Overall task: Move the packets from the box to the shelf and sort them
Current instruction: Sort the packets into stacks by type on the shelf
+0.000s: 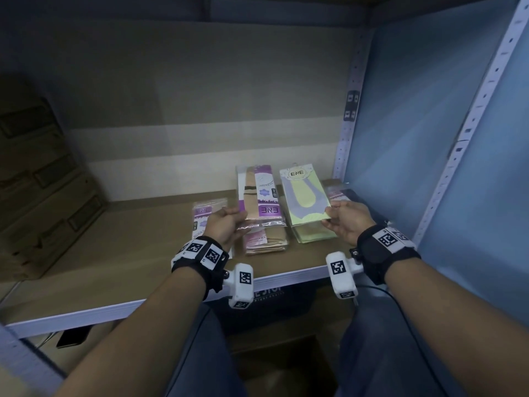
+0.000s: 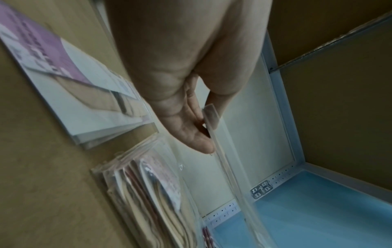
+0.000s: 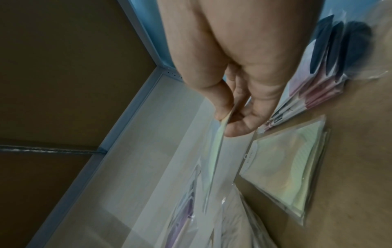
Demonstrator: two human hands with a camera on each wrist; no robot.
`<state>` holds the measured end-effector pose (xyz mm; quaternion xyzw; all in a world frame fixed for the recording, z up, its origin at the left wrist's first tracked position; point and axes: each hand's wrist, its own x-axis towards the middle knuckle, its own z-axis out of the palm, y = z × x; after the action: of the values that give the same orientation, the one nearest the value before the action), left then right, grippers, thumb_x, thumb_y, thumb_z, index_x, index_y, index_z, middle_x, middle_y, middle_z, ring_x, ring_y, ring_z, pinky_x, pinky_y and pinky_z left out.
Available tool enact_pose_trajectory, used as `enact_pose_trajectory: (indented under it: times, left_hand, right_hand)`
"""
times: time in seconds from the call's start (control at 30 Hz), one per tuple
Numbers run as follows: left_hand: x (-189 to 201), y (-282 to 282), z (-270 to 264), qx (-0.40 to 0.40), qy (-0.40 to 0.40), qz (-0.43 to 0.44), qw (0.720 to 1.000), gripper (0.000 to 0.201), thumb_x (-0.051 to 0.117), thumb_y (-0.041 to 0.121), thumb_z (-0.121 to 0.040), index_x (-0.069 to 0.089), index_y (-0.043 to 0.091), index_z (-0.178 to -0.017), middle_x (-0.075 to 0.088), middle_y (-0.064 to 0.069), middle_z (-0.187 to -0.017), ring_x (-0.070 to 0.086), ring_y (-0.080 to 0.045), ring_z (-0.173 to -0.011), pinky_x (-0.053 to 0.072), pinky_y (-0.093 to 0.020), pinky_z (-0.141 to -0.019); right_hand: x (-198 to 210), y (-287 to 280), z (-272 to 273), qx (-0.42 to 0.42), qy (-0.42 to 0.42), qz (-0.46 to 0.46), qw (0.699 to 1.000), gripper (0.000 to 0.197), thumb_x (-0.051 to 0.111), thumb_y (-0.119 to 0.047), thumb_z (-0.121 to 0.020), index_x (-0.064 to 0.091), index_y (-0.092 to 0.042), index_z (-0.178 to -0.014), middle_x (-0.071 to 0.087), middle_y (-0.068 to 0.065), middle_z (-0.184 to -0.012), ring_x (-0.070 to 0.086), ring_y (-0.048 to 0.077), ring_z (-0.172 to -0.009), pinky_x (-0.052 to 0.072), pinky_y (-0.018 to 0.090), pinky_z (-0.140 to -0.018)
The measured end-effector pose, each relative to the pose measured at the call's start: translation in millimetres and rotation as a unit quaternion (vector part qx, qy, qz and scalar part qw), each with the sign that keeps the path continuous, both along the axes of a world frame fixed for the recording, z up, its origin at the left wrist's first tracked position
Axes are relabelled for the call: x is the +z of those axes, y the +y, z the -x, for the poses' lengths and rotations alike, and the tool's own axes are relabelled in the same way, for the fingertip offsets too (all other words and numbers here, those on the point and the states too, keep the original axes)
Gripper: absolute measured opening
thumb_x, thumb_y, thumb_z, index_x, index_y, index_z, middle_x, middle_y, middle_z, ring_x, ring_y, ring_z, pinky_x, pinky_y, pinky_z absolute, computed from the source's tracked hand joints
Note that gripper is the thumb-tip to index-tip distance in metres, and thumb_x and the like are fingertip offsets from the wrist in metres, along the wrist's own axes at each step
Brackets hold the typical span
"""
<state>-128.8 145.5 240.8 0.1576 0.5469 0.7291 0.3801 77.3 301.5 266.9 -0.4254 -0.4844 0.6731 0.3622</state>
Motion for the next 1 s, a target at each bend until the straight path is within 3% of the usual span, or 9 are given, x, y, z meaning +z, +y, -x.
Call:
enact_pose_trajectory:
  times: [0.13, 0.3, 0.43, 0.57, 0.63, 0.73, 0.83, 0.9, 1.0]
  left_hand:
    - [0.2, 3.9, -3.2, 0.0, -0.016, -0.01, 1.0, 0.016, 0.055, -0.009, -0.088, 0.053, 0.002, -0.099, 0.063, -0.018, -0.104, 0.071, -0.023, -0.067, 0.056, -0.027, -0.052]
    - [-4.6, 10.4, 2.6, -0.006, -0.014, 0.001, 1.0, 0.017, 0.055, -0.006, -0.089, 0.055, 0.001, -0.104, 0.066, -0.017, -0.104, 0.072, -0.022, -0.071, 0.056, -0.025, -0.054]
    - [-7.5, 14.7, 7.7, -0.002, -0.016, 0.004, 1.0, 0.013, 0.055, -0.007, -0.089, 0.056, 0.005, -0.094, 0.066, -0.011, -0.095, 0.069, -0.021, -0.074, 0.057, -0.027, -0.057]
    - [-13.9, 16.8, 14.6, 0.005, -0.027, 0.006, 1.0, 0.024, 0.056, -0.007, -0.088, 0.053, 0.0, -0.11, 0.065, -0.018, -0.108, 0.069, -0.024, -0.077, 0.058, -0.025, -0.055]
    - [-18.2, 16.3, 17.2, 0.013, -0.035, 0.004, 0.999, 0.025, 0.056, -0.007, -0.088, 0.052, 0.0, -0.112, 0.065, -0.02, -0.11, 0.069, -0.028, -0.081, 0.058, -0.025, -0.055]
    - [-23.6, 14.2, 20.4, 0.024, -0.044, -0.001, 0.999, 0.027, 0.056, -0.006, -0.088, 0.051, 0.001, -0.114, 0.065, -0.019, -0.113, 0.069, -0.03, -0.087, 0.057, -0.025, -0.055]
    - [-26.5, 13.1, 22.8, 0.024, -0.056, -0.009, 0.998, 0.027, 0.055, -0.007, -0.088, 0.051, 0.002, -0.114, 0.064, -0.019, -0.113, 0.07, -0.028, -0.084, 0.06, -0.028, -0.059]
    - [-26.4, 12.0, 23.5, 0.023, -0.057, -0.011, 0.998, 0.024, 0.056, -0.007, -0.088, 0.051, 0.002, -0.11, 0.065, -0.018, -0.11, 0.071, -0.025, -0.078, 0.061, -0.028, -0.064]
    - [-26.1, 10.6, 23.6, 0.019, -0.056, -0.012, 0.998, 0.018, 0.056, -0.006, -0.088, 0.053, 0.003, -0.103, 0.065, -0.018, -0.11, 0.07, -0.027, -0.084, 0.06, -0.032, -0.072]
  right_hand:
    - [-2.7, 8.0, 1.0, -0.011, -0.013, 0.001, 1.0, 0.021, 0.058, 0.008, -0.087, 0.055, -0.002, -0.106, 0.063, 0.02, -0.104, 0.062, 0.027, -0.088, 0.058, 0.025, -0.058]
    - [-14.7, 22.6, 5.8, -0.035, -0.043, -0.01, 0.998, 0.022, 0.058, 0.009, -0.086, 0.056, -0.002, -0.104, 0.06, 0.018, -0.106, 0.061, 0.025, -0.084, 0.058, 0.023, -0.052]
    - [-29.6, 34.3, 13.3, -0.044, -0.075, -0.023, 0.996, 0.017, 0.057, 0.009, -0.086, 0.056, -0.007, -0.082, 0.061, 0.018, -0.101, 0.06, 0.021, -0.07, 0.057, 0.023, -0.054]
    - [-44.3, 44.5, 19.9, -0.053, -0.106, -0.024, 0.993, 0.019, 0.057, 0.01, -0.085, 0.056, -0.008, -0.08, 0.061, 0.018, -0.104, 0.06, 0.022, -0.067, 0.057, 0.028, -0.058]
    - [-49.7, 45.6, 22.8, -0.06, -0.123, -0.038, 0.99, 0.022, 0.057, 0.012, -0.084, 0.054, -0.009, -0.075, 0.059, 0.014, -0.101, 0.059, 0.021, -0.063, 0.057, 0.028, -0.056]
    - [-55.7, 47.7, 26.0, -0.071, -0.167, -0.076, 0.98, 0.026, 0.058, 0.013, -0.081, 0.052, -0.01, -0.07, 0.058, 0.011, -0.099, 0.057, 0.018, -0.06, 0.058, 0.034, -0.065]
    - [-57.5, 48.2, 28.2, -0.084, -0.232, -0.117, 0.962, 0.023, 0.062, 0.007, -0.076, 0.056, -0.014, -0.068, 0.065, 0.012, -0.103, 0.064, 0.024, -0.077, 0.058, 0.043, -0.079]
    - [-58.2, 48.5, 29.0, -0.09, -0.266, -0.139, 0.95, 0.021, 0.065, 0.003, -0.074, 0.058, -0.017, -0.068, 0.068, 0.011, -0.102, 0.065, 0.027, -0.092, 0.054, 0.037, -0.089]
    - [-56.8, 46.3, 27.3, -0.084, -0.296, -0.15, 0.94, 0.017, 0.064, 0.001, -0.077, 0.066, -0.012, -0.087, 0.067, 0.009, -0.104, 0.061, 0.026, -0.099, 0.046, 0.026, -0.087]
